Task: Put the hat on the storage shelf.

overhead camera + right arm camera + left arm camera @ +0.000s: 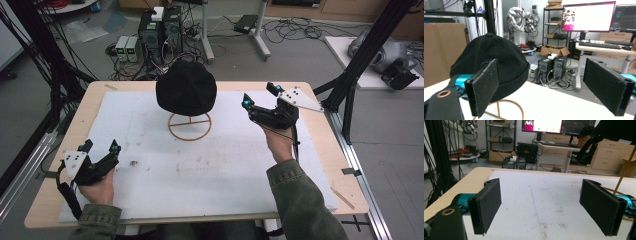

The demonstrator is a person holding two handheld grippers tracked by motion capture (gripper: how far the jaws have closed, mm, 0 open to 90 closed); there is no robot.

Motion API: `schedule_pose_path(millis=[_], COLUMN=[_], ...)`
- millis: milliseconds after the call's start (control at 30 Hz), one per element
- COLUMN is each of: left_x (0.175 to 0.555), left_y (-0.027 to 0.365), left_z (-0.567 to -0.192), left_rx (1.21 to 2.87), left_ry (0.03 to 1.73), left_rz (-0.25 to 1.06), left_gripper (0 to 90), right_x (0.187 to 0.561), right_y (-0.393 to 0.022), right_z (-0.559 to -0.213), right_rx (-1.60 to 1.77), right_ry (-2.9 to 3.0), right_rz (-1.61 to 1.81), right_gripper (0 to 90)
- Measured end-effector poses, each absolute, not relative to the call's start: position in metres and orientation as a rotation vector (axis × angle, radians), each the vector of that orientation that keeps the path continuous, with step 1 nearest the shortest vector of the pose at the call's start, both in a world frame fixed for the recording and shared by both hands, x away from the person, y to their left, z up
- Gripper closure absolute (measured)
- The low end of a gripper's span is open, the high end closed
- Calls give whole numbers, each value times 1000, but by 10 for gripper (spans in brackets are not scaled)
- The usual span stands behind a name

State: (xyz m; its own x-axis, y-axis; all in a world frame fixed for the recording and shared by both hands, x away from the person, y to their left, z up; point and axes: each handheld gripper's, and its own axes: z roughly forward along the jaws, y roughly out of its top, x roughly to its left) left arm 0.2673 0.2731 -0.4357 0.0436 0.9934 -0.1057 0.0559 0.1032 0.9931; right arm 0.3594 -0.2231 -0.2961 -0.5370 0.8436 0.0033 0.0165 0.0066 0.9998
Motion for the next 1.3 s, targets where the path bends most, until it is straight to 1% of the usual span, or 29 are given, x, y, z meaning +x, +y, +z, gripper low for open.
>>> schedule_pose_path(millis=[567, 833, 1300], left_x=[269, 269, 269], left_y=[270, 269, 269], left_z=[-436, -437, -437], left_rx=[1213, 1216, 1221], left_ry=[1251, 1251, 1254], left_rz=[1086, 1085, 1084], left_gripper=[178, 178, 178], right_x=[335, 320, 313], right_y=[-264, -270, -288], right_z=[-325, -355, -397], right_rx=[1015, 1042, 1203], right_ry=[1527, 1534, 1443], right_rz=[1516, 1455, 1422], right_gripper=[113, 112, 113])
